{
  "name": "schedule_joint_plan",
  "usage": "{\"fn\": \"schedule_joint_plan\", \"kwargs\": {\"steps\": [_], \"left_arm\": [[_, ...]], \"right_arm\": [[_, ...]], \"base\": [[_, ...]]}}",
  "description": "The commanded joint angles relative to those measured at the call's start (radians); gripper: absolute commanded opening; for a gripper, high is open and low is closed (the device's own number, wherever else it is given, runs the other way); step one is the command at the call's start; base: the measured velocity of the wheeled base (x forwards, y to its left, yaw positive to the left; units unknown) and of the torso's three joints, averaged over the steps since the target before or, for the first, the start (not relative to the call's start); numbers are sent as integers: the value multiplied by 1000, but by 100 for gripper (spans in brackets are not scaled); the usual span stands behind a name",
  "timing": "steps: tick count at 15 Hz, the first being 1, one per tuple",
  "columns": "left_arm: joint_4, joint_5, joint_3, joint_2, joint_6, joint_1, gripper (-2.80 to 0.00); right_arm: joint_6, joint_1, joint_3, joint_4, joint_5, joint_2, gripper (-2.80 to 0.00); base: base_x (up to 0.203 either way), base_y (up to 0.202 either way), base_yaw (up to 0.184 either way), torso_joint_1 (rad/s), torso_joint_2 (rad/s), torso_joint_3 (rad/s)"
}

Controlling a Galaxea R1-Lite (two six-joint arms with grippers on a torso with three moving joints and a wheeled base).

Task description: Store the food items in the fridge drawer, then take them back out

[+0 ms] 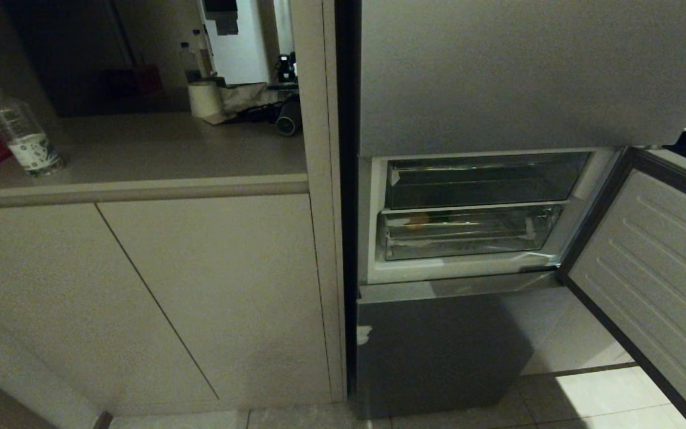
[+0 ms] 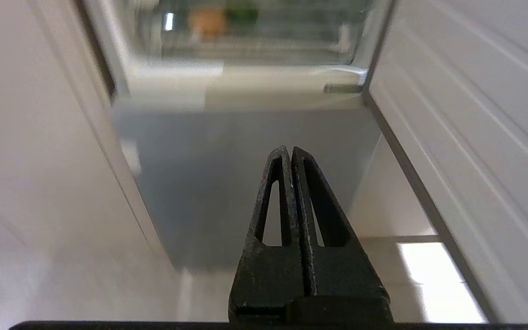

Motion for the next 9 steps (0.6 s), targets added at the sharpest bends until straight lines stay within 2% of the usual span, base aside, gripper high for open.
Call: {"fn": "schedule_joint_plan", "kwargs": {"steps": [1, 9], "left_arm": [[1, 0, 0, 2, 0, 0, -280], [1, 0, 0, 2, 0, 0, -280]], "right_arm": [[8, -7, 31, -3, -7, -44, -280], [8, -7, 31, -3, -7, -44, -280]], "base": [[0, 0, 0, 0, 0, 0], [0, 0, 0, 0, 0, 0]]}}
